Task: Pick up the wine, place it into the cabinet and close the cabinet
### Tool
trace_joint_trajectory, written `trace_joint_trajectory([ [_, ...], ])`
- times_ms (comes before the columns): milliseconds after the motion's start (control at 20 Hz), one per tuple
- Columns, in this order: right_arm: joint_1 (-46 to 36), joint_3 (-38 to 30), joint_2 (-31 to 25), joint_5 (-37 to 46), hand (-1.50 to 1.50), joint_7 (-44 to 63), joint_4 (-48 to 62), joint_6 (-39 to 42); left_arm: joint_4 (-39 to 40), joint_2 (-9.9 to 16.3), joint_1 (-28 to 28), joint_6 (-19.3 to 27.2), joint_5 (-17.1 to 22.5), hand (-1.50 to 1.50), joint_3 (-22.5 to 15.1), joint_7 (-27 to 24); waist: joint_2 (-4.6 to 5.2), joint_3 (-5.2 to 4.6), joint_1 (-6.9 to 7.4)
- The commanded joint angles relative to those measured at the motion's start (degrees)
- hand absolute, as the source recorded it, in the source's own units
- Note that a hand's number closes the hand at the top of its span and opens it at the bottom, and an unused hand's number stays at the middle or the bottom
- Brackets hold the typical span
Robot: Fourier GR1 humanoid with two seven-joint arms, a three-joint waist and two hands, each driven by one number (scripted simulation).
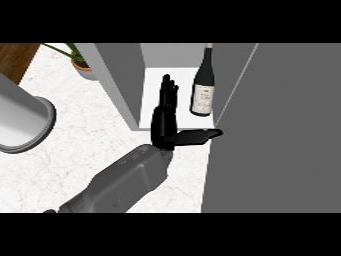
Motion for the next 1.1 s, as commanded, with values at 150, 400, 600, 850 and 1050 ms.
trace_joint_trajectory([
  [150,2.7,0.6,0.5,1.0,-1.5,-1.8,-0.9,0.1,-14.6,4.5,6.4,4.0,-8.1,-1.5,0.2,3.6,-0.18,0.02,0.51],
  [400,2.4,-0.1,-0.5,1.8,-1.5,-1.2,-1.6,0.4,-22.9,10.2,13.7,0.6,-13.3,-1.5,-1.5,4.4,-0.15,0.02,0.6],
  [600,-0.8,-2.2,-1.5,0.8,-1.5,1.7,-2.2,-1.0,-33.7,16.6,17.9,1.4,-16.4,-1.5,-2.0,7.7,-0.17,0.01,0.83],
  [850,6.9,-4.5,-5.7,-9.0,1.5,-1.2,-4.3,8.1,-43.5,22.7,23.0,0.1,-18.6,-1.5,-2.4,10.0,-0.24,0.07,0.55],
  [1050,5.7,-0.1,-6.9,-4.2,1.5,-1.1,-5.4,10.3,-50.2,29.2,24.3,-3.4,-19.9,-1.5,-1.0,12.9,-0.22,0.03,0.64],
])
